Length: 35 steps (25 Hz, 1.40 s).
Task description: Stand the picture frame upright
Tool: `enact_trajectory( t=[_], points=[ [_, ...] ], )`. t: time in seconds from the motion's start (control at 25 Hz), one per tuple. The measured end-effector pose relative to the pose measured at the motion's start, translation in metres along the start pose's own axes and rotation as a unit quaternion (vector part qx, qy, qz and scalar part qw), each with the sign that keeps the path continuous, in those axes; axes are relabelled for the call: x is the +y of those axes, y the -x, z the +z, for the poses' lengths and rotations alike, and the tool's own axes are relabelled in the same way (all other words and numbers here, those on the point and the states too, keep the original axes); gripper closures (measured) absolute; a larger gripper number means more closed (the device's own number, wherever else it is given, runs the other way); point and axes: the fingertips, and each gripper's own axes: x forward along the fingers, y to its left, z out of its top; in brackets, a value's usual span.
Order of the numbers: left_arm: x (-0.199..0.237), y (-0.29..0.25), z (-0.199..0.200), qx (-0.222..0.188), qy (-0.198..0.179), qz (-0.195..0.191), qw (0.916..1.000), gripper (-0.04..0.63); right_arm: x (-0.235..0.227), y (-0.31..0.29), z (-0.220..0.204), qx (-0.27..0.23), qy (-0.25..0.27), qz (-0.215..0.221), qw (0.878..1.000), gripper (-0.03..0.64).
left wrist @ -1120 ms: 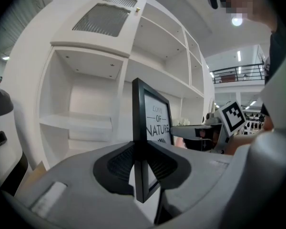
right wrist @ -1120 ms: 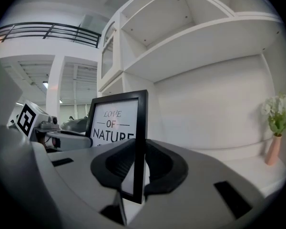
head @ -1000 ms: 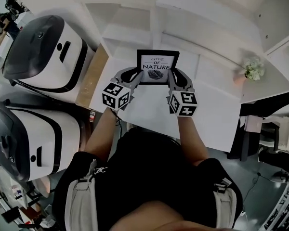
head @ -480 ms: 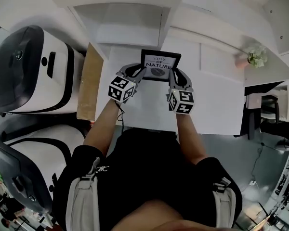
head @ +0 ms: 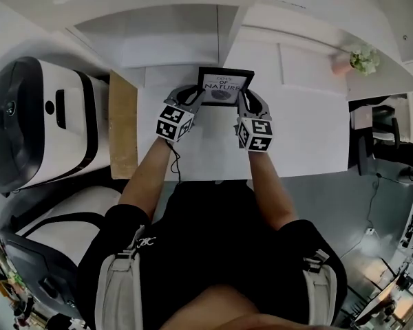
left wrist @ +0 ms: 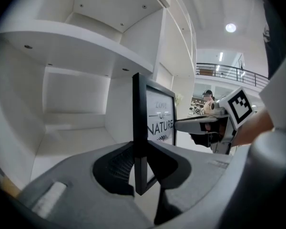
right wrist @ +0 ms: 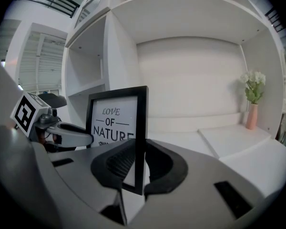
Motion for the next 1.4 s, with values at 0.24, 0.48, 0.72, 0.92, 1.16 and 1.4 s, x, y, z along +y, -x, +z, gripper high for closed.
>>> enact_trajectory(
  t=[0.24, 0.48, 0.72, 0.92, 1.16, 1.4],
  points=[
    [0.004, -0.006, -0.007, 0.008, -0.005, -0.004, 0.9999, 0.508, -0.003, -0.012, -0.006, 0.011, 0.009, 0.007, 1.000, 0.551],
    [0.010, -0.008, -0.014, 0.017, -0.011, 0.010, 0.9998, 0.508, -0.001, -0.021, -0.014, 0.026, 0.010, 0.019, 0.999, 0.551],
    [0.016, -0.007, -0.024, 0.006, 0.005, 0.011, 0.9999, 0.508, 0.005, -0.027, -0.016, 0.021, 0.037, 0.025, 0.999, 0.551],
    [0.017, -0.007, -0.024, -0.005, 0.012, 0.009, 0.9999, 0.505, 0.005, -0.027, -0.016, 0.018, 0.044, 0.022, 0.999, 0.549],
    [0.018, -0.005, -0.024, 0.000, 0.021, 0.018, 0.9996, 0.495, 0.006, -0.026, -0.017, 0.020, 0.021, 0.023, 0.999, 0.548],
    [0.021, 0.007, -0.023, 0.002, 0.013, 0.039, 0.9992, 0.462, 0.005, -0.017, -0.009, 0.002, 0.005, 0.022, 1.000, 0.537]
  ],
)
